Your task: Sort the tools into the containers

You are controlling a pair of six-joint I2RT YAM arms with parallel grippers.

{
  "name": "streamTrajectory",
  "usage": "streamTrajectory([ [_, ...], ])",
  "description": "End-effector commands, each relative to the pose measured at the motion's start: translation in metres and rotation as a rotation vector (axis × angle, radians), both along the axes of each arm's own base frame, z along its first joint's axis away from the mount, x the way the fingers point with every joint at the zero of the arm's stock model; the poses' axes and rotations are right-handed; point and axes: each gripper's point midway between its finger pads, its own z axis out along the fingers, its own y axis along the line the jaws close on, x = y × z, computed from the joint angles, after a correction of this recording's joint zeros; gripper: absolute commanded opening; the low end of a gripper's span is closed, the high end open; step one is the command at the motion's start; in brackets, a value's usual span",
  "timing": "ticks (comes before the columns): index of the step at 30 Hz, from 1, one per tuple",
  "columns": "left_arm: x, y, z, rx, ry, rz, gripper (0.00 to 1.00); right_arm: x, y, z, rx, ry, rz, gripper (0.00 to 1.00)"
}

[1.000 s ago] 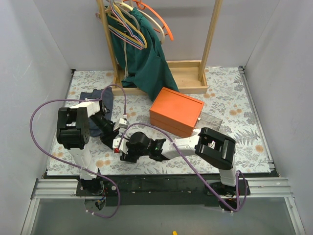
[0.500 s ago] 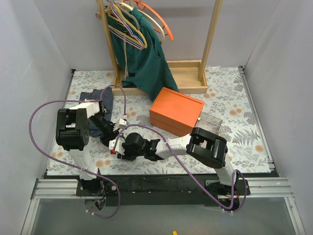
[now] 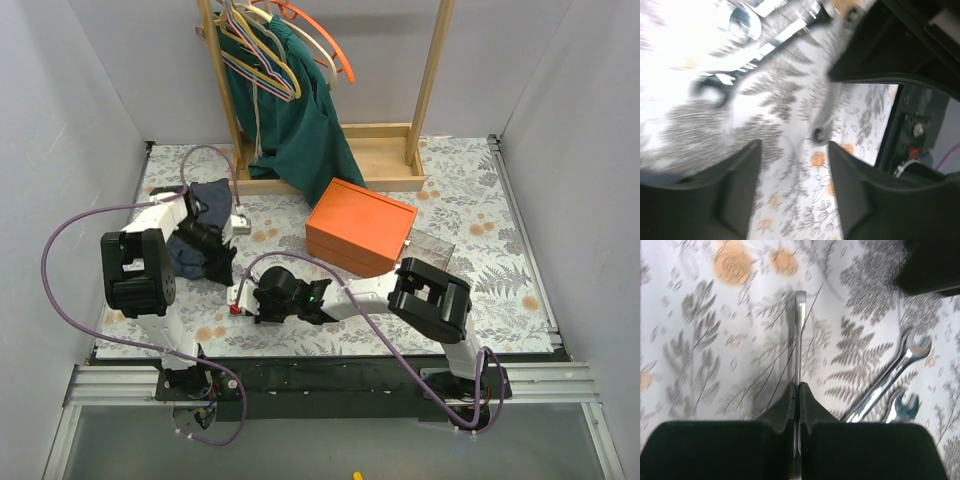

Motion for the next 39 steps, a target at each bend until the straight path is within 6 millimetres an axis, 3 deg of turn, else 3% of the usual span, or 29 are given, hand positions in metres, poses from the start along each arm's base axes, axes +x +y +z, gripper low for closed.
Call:
streamTrajectory([
  [1,0.059,-0.026,0.088,-0.203,-0.191,0.207,0.61,-0.011,-0.026,0.044,-0.020,0.033,0.055,0.01],
  [2,0.067,-0.029,0.101,-0.228,-0.212,0.229,0.63,-0.013,-0.030,0.071,0.018,0.034,0.066,0.01],
  [3,0.084,-0.030,0.124,-0.258,-0.287,0.243,0.64,-0.008,-0.040,0.080,0.011,0.046,0.052,0.01],
  [4,0.090,-0.034,0.138,-0.280,-0.282,0.301,0.68,-0.005,-0.047,0.093,0.017,0.059,0.039,0.01],
  [5,0.097,-0.038,0.152,-0.313,-0.304,0.336,0.75,0.007,-0.057,0.124,0.069,0.063,0.004,0.01],
  [6,0.115,-0.039,0.164,-0.338,-0.377,0.362,0.76,0.013,-0.071,0.131,0.060,0.108,-0.053,0.01],
  [7,0.113,-0.043,0.179,-0.363,-0.359,0.423,0.77,0.022,-0.080,0.145,0.079,0.124,-0.100,0.01],
  [8,0.114,-0.046,0.188,-0.399,-0.372,0.435,0.78,0.047,-0.102,0.171,0.125,0.117,-0.191,0.01],
  [9,0.125,-0.048,0.198,-0.425,-0.437,0.444,0.80,0.057,-0.118,0.181,0.141,0.146,-0.262,0.01],
  [10,0.121,-0.052,0.193,-0.438,-0.356,0.527,0.82,0.068,-0.138,0.185,0.132,0.159,-0.327,0.01],
  [11,0.120,-0.052,0.201,-0.438,-0.391,0.560,0.83,0.092,-0.172,0.209,0.174,0.120,-0.438,0.01],
  [13,0.124,-0.058,0.204,-0.456,-0.441,0.554,0.84,0.106,-0.212,0.221,0.166,0.072,-0.523,0.01],
  [14,0.120,-0.061,0.201,-0.453,-0.433,0.560,0.85,0.118,-0.251,0.236,0.201,0.017,-0.627,0.01],
  [16,0.122,-0.064,0.195,-0.429,-0.444,0.559,0.84,0.125,-0.287,0.244,0.226,-0.015,-0.727,0.01],
  [17,0.122,-0.065,0.192,-0.425,-0.433,0.564,0.84,0.125,-0.320,0.242,0.223,-0.009,-0.824,0.01],
  [20,0.126,-0.067,0.188,-0.413,-0.421,0.576,0.84,0.119,-0.375,0.230,0.247,0.071,-1.047,0.01],
  [24,0.135,-0.068,0.192,-0.412,-0.416,0.625,0.84,0.110,-0.419,0.193,0.289,0.261,-1.252,0.01],
  [26,0.144,-0.062,0.187,-0.381,-0.409,0.676,0.84,0.106,-0.421,0.178,0.305,0.357,-1.265,0.01],
  [27,0.144,-0.072,0.188,-0.380,-0.410,0.664,0.84,0.102,-0.420,0.166,0.290,0.392,-1.264,0.01],
  [34,0.152,-0.071,0.179,-0.357,-0.377,0.704,0.84,0.091,-0.405,0.112,0.228,0.584,-1.241,0.01],
  [39,0.145,-0.074,0.182,-0.383,-0.371,0.709,0.84,0.094,-0.397,0.096,0.213,0.650,-1.211,0.01],
])
